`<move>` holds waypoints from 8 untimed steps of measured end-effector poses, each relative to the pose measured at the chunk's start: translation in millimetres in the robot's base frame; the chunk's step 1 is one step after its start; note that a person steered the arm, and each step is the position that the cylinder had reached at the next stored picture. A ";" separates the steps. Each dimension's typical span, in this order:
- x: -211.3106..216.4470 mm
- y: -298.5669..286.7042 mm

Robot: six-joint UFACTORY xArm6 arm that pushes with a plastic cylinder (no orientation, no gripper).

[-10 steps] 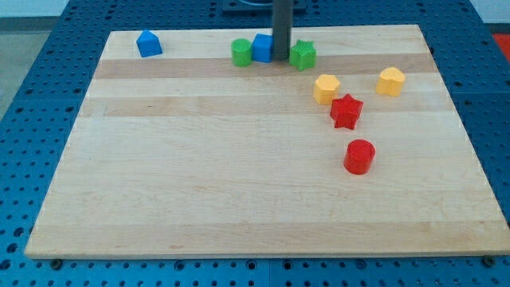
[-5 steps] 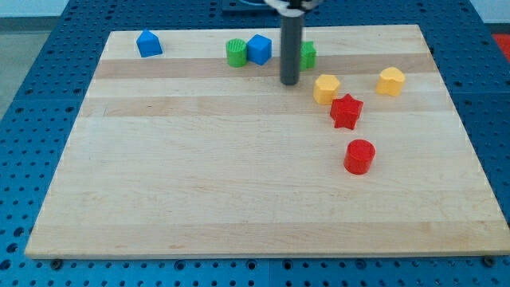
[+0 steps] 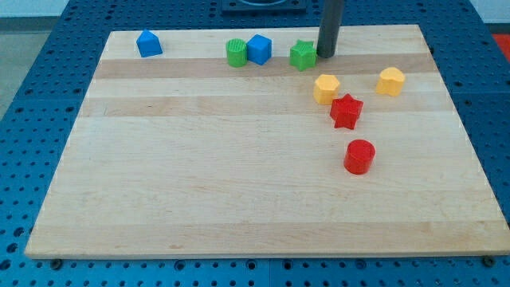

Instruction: Place the green star below the green circle

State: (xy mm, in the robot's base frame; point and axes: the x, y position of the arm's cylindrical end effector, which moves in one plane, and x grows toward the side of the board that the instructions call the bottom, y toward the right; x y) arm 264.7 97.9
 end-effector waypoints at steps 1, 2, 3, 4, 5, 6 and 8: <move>0.0 -16.5; 0.0 -16.5; 0.0 -34.7; 0.0 -43.2; 0.0 -49.4; 0.0 -69.5; 16.8 -104.4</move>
State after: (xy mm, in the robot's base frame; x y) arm 281.5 -6.5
